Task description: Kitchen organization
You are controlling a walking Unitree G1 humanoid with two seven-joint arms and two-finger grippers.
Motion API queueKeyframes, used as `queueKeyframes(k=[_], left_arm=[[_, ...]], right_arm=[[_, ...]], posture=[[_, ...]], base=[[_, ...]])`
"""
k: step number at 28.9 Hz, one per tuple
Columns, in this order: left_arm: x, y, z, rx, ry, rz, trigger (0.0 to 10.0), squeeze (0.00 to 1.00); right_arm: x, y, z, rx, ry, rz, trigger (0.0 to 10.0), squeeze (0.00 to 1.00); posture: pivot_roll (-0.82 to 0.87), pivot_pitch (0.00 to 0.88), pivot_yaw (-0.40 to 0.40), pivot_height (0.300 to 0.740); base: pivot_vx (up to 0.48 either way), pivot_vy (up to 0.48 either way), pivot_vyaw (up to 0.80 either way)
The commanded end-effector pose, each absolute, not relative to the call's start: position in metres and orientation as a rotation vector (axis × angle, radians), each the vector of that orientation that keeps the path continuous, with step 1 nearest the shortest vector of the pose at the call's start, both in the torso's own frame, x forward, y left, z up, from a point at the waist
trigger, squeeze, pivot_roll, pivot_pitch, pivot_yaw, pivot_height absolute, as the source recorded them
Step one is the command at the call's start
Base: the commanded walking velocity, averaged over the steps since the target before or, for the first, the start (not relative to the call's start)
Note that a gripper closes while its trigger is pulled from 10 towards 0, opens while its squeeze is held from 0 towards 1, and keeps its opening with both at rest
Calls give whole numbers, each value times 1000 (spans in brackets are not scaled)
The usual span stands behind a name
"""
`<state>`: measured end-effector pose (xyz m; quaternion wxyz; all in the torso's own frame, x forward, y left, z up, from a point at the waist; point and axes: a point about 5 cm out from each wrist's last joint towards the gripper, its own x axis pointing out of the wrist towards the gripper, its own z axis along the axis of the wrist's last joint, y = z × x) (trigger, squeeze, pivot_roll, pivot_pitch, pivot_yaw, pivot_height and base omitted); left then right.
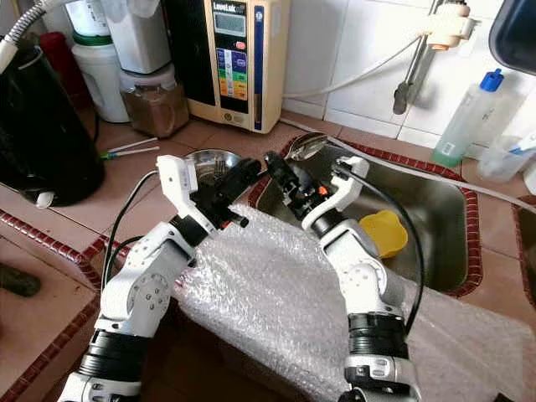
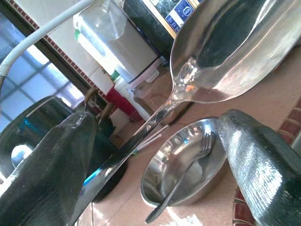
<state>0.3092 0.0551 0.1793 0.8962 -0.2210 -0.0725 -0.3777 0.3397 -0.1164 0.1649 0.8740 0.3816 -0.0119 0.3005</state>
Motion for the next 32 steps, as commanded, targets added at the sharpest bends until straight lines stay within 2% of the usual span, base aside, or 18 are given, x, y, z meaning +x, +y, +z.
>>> queueKeyframes(k=[1,2,3,5,17,32], left_arm=[[307,52,185,-454,-168,-809,0,0],[307,52,185,-451,-166,-810,0,0],[307,52,185,-451,-166,-810,0,0],[307,53,185,-449,-166,-810,0,0],[309,57,185,-443,-171,-784,0,0],[308,56,183,-443,-164,-786,0,0]], right_arm=[[343,-117,170,791,-47,624,10000,0],[346,-116,170,802,-51,614,6902,0],[346,-116,170,802,-51,614,6902,0],[348,-117,170,804,-59,588,0,0],[358,-130,171,797,-89,484,0,0],[359,-128,167,802,-80,483,0,0]], posture=[[12,0,3,740],[14,0,3,740],[14,0,3,740],[15,0,3,740],[15,0,-2,740],[12,0,-3,740]], base=[[0,0,0],[0,0,0],[0,0,0],[0,0,0],[0,0,0],[0,0,0]])
